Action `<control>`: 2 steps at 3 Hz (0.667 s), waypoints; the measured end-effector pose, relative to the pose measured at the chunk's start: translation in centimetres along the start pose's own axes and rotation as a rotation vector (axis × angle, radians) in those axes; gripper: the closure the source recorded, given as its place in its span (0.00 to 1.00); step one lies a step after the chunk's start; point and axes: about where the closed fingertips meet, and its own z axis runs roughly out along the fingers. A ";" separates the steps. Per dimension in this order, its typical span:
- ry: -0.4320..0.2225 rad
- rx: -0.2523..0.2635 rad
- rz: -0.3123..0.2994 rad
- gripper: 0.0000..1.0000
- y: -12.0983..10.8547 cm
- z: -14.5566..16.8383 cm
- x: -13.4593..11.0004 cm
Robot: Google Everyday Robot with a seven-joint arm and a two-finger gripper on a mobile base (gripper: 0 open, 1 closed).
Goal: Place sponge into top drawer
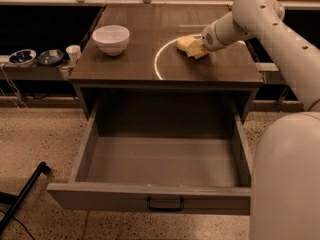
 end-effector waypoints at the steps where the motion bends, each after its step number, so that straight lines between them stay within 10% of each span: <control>1: -0.046 -0.048 -0.024 1.00 1.5 -0.7 0.4; 2: -0.186 -0.145 -0.063 1.00 5.3 -4.8 1.9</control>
Offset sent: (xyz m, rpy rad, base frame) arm -0.1994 0.0346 0.0304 0.3427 -0.2744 0.4263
